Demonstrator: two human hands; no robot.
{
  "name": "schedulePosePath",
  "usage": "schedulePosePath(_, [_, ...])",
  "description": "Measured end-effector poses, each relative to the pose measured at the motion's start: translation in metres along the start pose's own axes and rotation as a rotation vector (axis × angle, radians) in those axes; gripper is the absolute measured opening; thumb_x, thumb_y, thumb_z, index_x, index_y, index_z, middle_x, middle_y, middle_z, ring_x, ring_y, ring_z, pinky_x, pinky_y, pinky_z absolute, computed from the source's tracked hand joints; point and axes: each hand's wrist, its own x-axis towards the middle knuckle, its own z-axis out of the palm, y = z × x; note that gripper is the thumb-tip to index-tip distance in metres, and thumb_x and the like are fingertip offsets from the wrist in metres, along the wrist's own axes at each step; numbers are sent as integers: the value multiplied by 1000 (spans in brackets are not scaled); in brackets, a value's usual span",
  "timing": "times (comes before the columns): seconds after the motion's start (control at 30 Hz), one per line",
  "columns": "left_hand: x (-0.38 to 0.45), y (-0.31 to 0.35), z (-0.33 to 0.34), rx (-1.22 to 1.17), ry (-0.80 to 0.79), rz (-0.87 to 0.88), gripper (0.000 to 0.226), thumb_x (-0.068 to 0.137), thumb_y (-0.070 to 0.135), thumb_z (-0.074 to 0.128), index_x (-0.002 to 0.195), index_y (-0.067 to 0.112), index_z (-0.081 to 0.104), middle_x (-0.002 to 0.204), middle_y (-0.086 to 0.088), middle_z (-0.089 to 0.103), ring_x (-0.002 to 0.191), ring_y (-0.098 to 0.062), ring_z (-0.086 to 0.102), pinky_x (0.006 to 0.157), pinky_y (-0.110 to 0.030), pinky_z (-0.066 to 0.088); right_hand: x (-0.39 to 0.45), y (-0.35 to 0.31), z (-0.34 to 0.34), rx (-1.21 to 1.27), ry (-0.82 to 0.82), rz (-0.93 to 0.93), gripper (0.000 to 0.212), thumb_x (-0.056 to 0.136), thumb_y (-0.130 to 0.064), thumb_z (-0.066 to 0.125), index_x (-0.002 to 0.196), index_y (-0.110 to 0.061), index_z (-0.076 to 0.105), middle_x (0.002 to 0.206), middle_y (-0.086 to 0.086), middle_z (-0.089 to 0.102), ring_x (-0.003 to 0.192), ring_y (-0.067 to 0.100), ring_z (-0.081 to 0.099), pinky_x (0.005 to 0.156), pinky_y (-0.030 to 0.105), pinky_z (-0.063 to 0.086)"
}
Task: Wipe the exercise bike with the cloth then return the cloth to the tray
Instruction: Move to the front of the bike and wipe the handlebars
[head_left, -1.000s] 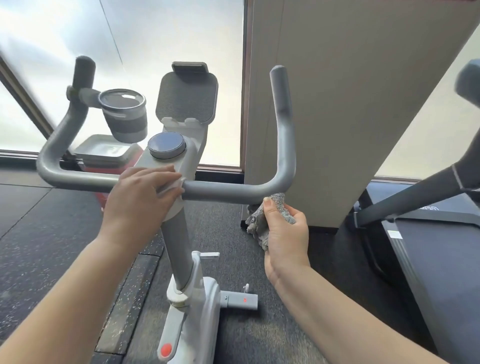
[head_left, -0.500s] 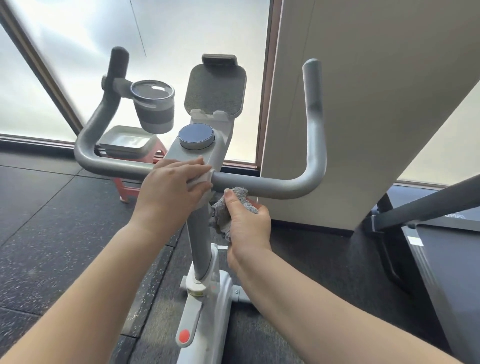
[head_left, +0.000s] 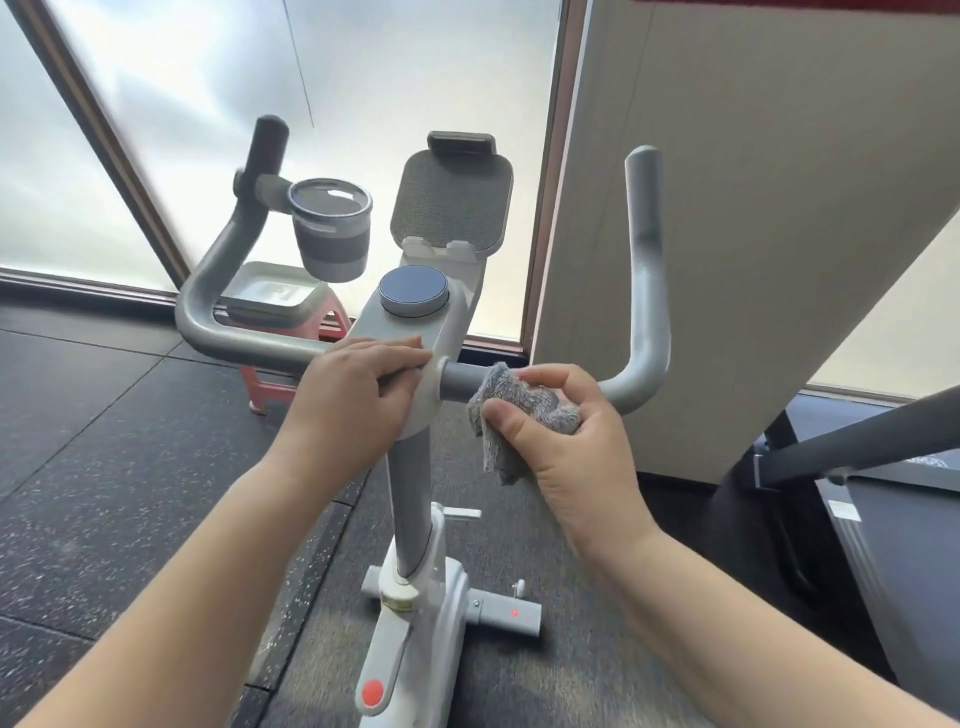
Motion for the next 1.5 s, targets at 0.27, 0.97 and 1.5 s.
schedulePosePath(0.27, [-4,2,3,0,-18,17,26,85,23,67,110,21,72,119,8,66,117,-11,50,92,8,10,64,-41,-26,-389,-158,-159,25,72,-21,81,93,-26,69,89,-1,68,77,16,66,76,39,59])
schedulePosePath(0.97, [15,26,18,126,100,-230,25,77,27,62,97,23,76,104,16,71,104,-13,56,94,-6,34,214,-34,4,-996,-1224,-163,29,70,-52,75,94,-41,64,94,-13,67,86,6,64,81,32,55])
schedulePosePath(1.5, [15,27,22,135,131,-247,27,76,27,64,101,25,75,105,19,69,105,-11,55,96,-7,33,208,-50,-11,-985,-1405,-215,26,71,-33,81,92,-42,71,90,-25,67,84,-4,62,73,11,48])
